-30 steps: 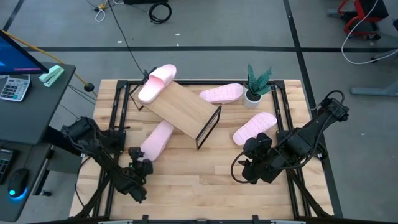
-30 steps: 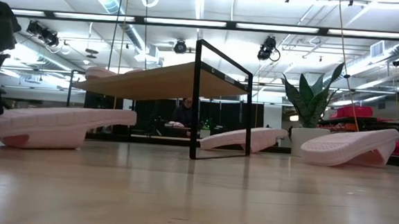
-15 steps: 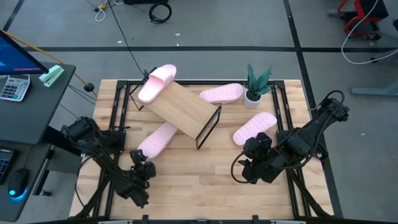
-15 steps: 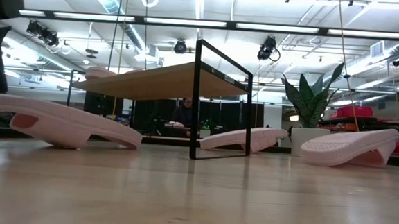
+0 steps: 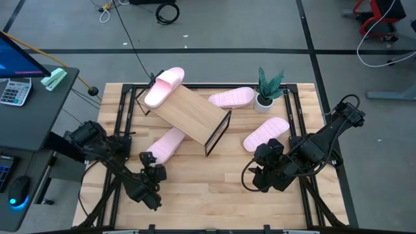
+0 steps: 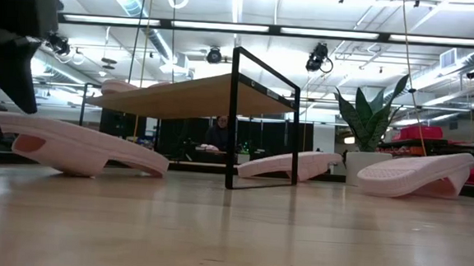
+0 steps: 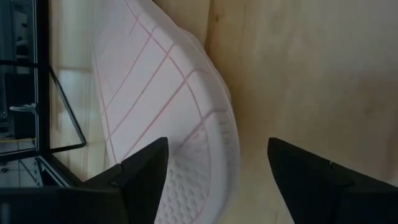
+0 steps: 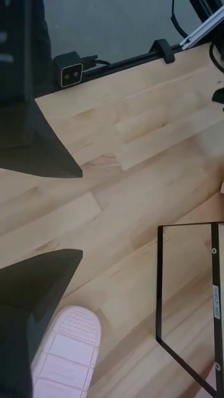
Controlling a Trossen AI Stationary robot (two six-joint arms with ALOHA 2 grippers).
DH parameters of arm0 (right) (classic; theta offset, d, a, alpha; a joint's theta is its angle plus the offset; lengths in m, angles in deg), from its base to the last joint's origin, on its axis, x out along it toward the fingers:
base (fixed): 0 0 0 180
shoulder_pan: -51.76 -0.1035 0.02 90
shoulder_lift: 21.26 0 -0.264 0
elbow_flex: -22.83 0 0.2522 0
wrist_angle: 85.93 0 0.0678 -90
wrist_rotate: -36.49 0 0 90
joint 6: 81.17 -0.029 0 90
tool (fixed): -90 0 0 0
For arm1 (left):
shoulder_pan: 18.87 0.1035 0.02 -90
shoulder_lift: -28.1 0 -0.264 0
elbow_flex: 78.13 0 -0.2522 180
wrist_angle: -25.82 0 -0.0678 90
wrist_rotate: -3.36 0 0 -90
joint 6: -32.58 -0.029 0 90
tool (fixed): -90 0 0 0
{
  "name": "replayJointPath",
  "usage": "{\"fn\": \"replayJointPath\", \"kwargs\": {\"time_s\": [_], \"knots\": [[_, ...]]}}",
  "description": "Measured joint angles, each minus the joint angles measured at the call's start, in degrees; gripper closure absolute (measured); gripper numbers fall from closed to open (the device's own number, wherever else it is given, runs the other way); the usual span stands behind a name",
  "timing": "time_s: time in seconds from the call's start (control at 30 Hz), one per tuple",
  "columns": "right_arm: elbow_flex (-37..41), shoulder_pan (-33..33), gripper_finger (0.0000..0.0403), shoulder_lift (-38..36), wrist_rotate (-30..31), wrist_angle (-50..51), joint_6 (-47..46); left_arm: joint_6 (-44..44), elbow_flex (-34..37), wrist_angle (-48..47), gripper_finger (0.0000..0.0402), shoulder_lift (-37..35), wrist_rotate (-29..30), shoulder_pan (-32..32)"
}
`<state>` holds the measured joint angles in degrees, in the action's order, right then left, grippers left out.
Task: Pick and place slides into the shelf
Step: Put the pink slipper on the shelf
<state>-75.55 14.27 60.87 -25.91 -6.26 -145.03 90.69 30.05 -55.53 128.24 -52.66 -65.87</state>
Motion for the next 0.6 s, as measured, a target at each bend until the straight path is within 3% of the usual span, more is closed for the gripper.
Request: {"fn": "replayJointPath", "kwargs": {"time_s": [0.23,0.37,0.5,0.6], "knots": [[0.0,0.0,0.0199,0.0,0.0,-0.2,0.0,0.5,4.3,1.4,0.0118,0.0,-0.4,0.0],[0.0,0.0,0.0199,0.0,0.0,-0.2,0.0,5.0,5.8,1.1,0.0131,0.0,-0.6,0.6],[0.0,0.0,0.0199,0.0,0.0,-0.2,-0.2,7.7,6.2,1.1,0.0170,0.0,-0.3,1.3],[0.0,0.0,0.0199,0.0,0.0,-0.2,-0.4,8.7,6.2,0.8,0.0222,0.0,-0.7,1.5]]}}
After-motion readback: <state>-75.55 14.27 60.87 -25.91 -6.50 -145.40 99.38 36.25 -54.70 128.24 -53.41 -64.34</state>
